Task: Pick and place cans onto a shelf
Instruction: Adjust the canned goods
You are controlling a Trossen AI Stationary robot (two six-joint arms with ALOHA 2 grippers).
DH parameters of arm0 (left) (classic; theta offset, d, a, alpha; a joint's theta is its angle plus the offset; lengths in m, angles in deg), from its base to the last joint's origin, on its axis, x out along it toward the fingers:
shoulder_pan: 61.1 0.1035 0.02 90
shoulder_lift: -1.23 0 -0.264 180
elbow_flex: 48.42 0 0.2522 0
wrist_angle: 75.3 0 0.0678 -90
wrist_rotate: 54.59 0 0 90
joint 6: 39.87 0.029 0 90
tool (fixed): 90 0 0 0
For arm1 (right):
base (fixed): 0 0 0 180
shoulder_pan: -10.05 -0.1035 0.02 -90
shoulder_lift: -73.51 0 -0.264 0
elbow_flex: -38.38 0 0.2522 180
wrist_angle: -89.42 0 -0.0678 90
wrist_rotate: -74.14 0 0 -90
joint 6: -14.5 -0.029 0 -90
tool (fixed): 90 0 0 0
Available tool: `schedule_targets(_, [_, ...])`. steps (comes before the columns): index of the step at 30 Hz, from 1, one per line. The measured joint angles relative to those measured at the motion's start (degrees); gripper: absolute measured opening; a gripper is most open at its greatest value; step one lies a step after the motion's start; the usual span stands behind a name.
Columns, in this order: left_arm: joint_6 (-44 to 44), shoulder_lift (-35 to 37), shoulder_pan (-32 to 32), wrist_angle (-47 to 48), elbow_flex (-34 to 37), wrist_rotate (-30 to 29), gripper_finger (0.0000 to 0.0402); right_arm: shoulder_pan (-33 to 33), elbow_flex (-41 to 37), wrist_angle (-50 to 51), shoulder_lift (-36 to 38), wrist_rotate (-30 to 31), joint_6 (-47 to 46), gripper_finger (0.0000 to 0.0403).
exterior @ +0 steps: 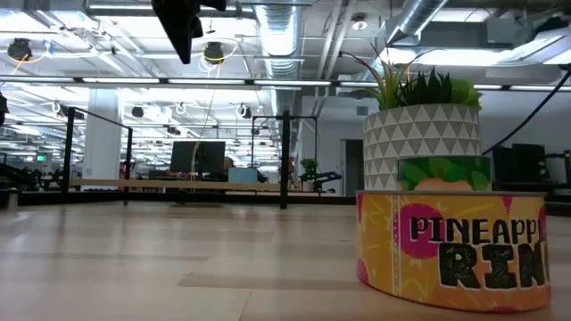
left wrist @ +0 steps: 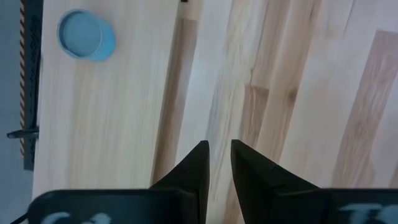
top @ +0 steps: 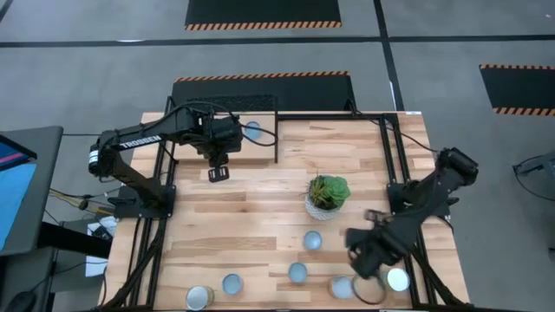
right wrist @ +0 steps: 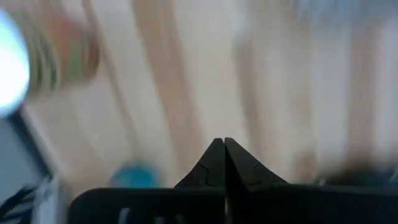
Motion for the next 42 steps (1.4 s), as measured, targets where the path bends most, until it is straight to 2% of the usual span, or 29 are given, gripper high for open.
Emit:
schedule_targets(4, [0.0,0.0,0.0,0.2,0.0,0.0,0.0055,-5.4,0.0,5.0,0.2,-3.7,-11.8,0.0007])
schedule_targets(7, [-0.3,0.0,0.0,0.2,0.0,0.0,0.0055,-8.9,0.0,4.9,0.3,-6.5,-18.1,0.0009])
schedule_targets(12, [-1.3,0.0,0.0,0.1,0.0,0.0,0.0055,-14.8,0.0,2.5,0.3,-14.7,-30.7,0.0005])
schedule_targets(18, [-1.1,0.0,0.0,-1.1,0.0,0.0,0.0055,-21.5,0.0,-4.9,0.0,-15.3,-48.1,0.0007])
schedule_targets(22, [-0.7,0.0,0.0,-1.8,0.0,-0.1,0.0055,-23.5,-1.5,-8.1,-0.2,-15.1,-55.0,0.0004])
schedule_targets(26, [1.3,0.0,0.0,-3.0,0.0,-0.1,0.0055,-23.5,-3.4,-9.7,-0.2,-12.2,-56.1,0.0011])
schedule_targets(33, [3.3,0.0,0.0,-4.8,0.0,-0.1,0.0055,-21.4,-7.5,-17.7,0.0,-11.9,-55.1,0.0005])
schedule_targets(42, [2.7,0.0,0.0,-4.9,0.0,-0.1,0.0055,-14.8,-9.0,-19.0,0.1,-11.0,-42.1,0.0008])
